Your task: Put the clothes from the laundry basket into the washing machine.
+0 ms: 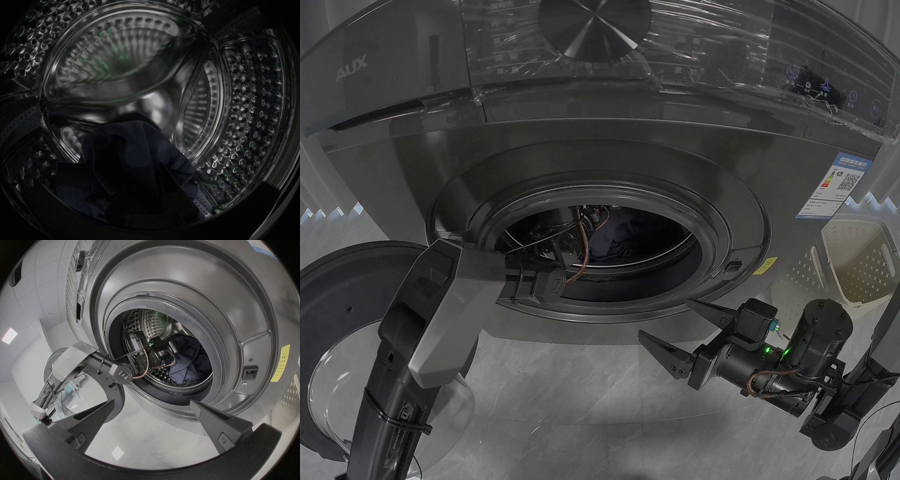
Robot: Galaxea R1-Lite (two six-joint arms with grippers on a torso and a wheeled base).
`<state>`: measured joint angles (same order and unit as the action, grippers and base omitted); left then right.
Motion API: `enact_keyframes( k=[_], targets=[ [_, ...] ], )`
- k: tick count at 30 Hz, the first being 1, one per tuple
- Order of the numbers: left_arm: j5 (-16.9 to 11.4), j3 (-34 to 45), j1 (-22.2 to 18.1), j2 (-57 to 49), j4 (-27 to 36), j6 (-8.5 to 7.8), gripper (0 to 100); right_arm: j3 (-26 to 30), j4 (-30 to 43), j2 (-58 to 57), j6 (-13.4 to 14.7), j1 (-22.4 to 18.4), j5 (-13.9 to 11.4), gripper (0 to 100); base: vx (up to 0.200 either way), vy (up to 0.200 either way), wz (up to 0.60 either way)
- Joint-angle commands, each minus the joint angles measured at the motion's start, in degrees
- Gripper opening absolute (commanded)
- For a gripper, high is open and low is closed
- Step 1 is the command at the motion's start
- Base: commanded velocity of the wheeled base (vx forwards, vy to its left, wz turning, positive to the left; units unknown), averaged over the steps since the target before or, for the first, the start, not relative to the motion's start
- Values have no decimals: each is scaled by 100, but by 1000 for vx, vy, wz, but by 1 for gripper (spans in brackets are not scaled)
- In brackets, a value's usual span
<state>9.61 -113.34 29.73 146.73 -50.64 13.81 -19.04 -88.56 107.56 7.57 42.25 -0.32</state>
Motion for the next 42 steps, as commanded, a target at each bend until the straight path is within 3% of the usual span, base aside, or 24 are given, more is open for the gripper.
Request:
enact_keyframes(
  k=[1,4,5,9,12,22,25,26,29,30,32,35,36,37,42],
  targets=[
    [6,-126,-73,234,-16,-10,0,15,-3,11,-1,2,-3,100,0,0,0],
    [6,-126,-82,234,-16,-10,0,15,-3,11,-1,2,-3,100,0,0,0],
    [15,-126,-82,234,-16,-10,100,15,-3,20,-1,2,-3,100,0,0,0],
    [24,-126,-3,181,19,7,100,15,-3,11,-1,2,-3,100,0,0,0],
    [191,-75,120,23,125,16,100,23,-3,11,-1,2,-3,100,0,0,0],
    [138,2553,604,-1489,371,-19,100,41,-3,2,8,-7,-3,100,0,0,0],
    [59,3696,744,-2131,327,-80,100,138,6,-42,-1,2,-3,100,0,0,0],
    [59,3696,744,-2131,327,-80,100,138,6,-42,-1,2,-3,100,0,0,0],
    [-55,4663,815,-2605,125,-362,100,252,-3,-59,8,-7,-3,100,0,0,0],
    [-55,4698,815,-2623,107,-370,100,252,6,-59,-1,-7,-3,100,0,0,0],
    [-108,5375,885,-2860,-341,-660,100,357,6,-165,8,2,-12,100,0,0,0],
    [-381,6333,1035,-3168,-886,-915,100,586,6,-341,-1,20,-21,100,0,0,0],
    [-398,6368,1052,-3185,-904,-924,100,595,6,-350,-1,20,-21,100,0,0,0],
    [-521,6904,1175,-3361,-1159,-986,100,735,15,-481,-1,64,-39,100,0,0,0],
    [-556,7879,1439,-3695,-1686,-986,100,1166,15,-824,-1,152,-56,100,0,0,0]
  ],
)
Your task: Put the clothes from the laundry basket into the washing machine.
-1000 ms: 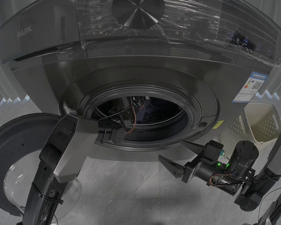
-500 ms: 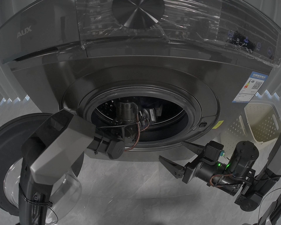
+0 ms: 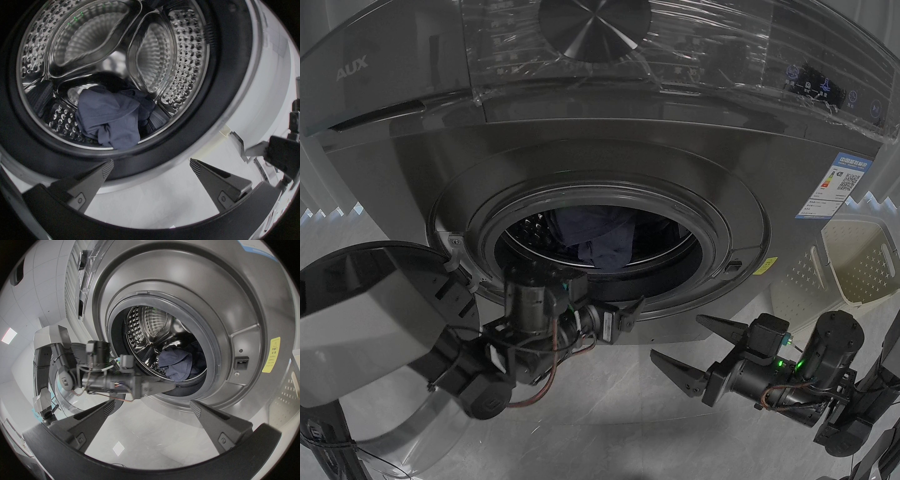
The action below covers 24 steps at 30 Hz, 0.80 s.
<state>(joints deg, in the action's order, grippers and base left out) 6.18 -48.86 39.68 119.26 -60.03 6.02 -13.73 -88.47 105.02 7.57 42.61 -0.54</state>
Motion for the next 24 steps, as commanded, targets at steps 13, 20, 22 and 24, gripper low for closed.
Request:
enact_keyframes(
  k=[13,20,22,24],
  targets=[
    [-381,3190,840,-2610,-1248,-145,100,1373,128,-1959,-80,-218,1,100,0,0,0],
    [85,3928,787,-3541,-1231,-172,100,1373,453,-2645,-186,-473,62,100,-114,0,0],
    [182,4104,743,-3893,-1196,-172,100,1373,814,-2988,-247,-640,71,100,-200,0,0],
    [234,4280,550,-4297,-1143,-207,100,1373,1314,-3322,-353,-833,62,100,-200,0,0]
  ],
)
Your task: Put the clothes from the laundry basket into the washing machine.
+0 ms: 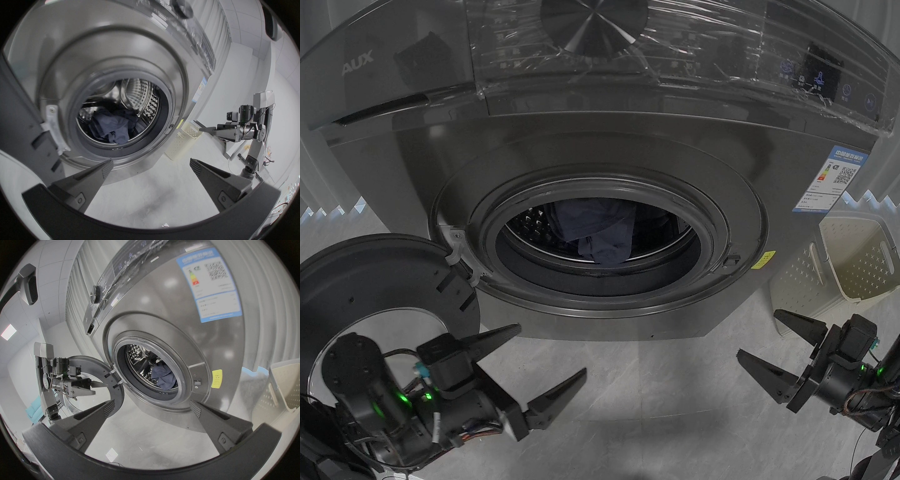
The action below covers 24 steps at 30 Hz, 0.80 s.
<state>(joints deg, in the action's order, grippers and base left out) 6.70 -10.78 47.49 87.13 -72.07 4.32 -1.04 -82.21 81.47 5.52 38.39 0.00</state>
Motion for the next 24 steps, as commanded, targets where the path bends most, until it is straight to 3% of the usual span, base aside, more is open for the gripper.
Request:
enact_keyframes(
  k=[1,5,7,9,12,14,18,24],
  targets=[
    [173,542,-364,-1268,97,-54,100,104,944,-1142,-192,-499,9,100,-200,0,0],
    [182,814,-706,-1971,448,-177,100,104,1849,-1801,-473,-1018,18,100,-200,0,0],
    [182,875,-768,-2165,545,-203,100,104,2034,-1977,-482,-1185,44,100,-200,0,0],
    [182,919,-970,-2833,1046,-221,100,104,2790,-2759,-499,-1562,79,100,-200,0,0],
    [112,937,-1427,-3342,1617,-256,100,95,3589,-3585,-535,-1747,88,100,-200,0,0],
    [77,946,-1515,-3545,1872,-256,100,95,3915,-3937,-535,-1870,105,100,0,0,0],
    [85,955,-1735,-4397,2813,-247,100,95,5233,-5247,-508,-2626,79,100,-150,0,0],
    [68,1069,-2297,-5434,3533,-185,100,95,6516,-6750,-499,-3092,62,100,-100,0,0]
  ],
)
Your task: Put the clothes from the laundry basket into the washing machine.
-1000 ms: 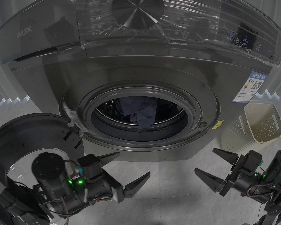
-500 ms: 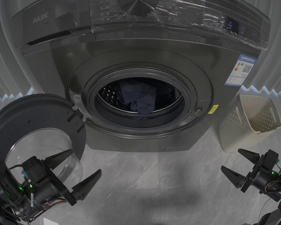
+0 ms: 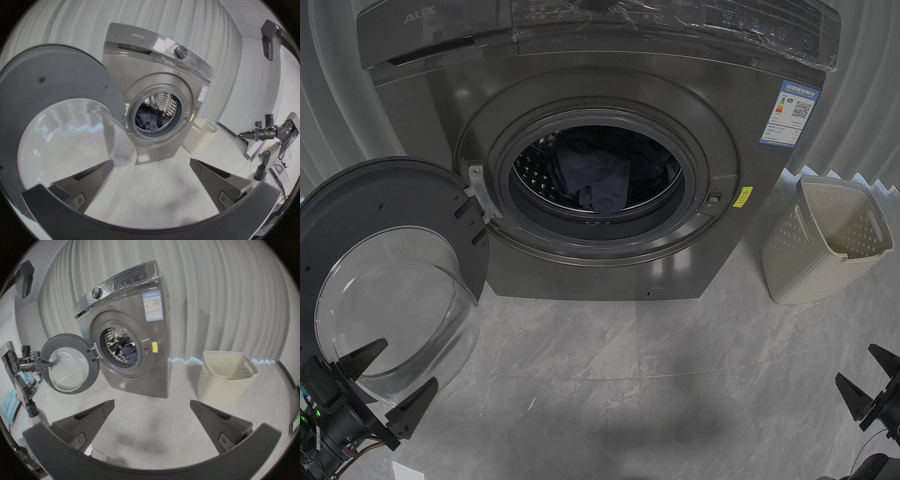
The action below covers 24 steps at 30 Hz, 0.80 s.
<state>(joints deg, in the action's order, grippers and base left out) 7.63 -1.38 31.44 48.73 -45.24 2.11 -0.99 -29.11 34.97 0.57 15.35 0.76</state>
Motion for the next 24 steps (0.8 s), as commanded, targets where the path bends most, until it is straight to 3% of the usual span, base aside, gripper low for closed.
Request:
enact_keyframes(
  k=[1,7,10,15,16,19,20,23,24],
  targets=[
    [-25,129,-727,-1647,903,35,100,90,1259,-2162,-5,-805,-14,100,-200,0,0],
    [-122,129,-1465,-2798,2098,35,100,90,2226,-3084,13,-1130,-32,100,-200,0,0],
    [-359,138,-1817,-3422,2634,44,100,64,2753,-3427,-31,-1517,-128,100,-200,0,0],
    [-737,138,-2485,-4310,3540,35,100,37,3043,-3497,-40,-1535,30,100,0,0,0],
    [-658,138,-2573,-4389,3882,-53,100,37,3043,-3497,-40,-1535,39,100,0,0,0],
    [-183,138,-2643,-4354,4251,0,100,46,3017,-3497,-40,-1526,39,100,0,0,0],
    [-183,138,-2643,-4354,4251,0,100,46,3017,-3497,-40,-1526,39,100,0,0,0],
    [-130,129,-2643,-4354,4260,343,100,55,2999,-3497,-49,-1517,30,100,0,67,0],
    [-104,129,-2643,-4345,4260,378,100,55,2999,-3497,-49,-1526,30,100,0,200,0]
  ],
)
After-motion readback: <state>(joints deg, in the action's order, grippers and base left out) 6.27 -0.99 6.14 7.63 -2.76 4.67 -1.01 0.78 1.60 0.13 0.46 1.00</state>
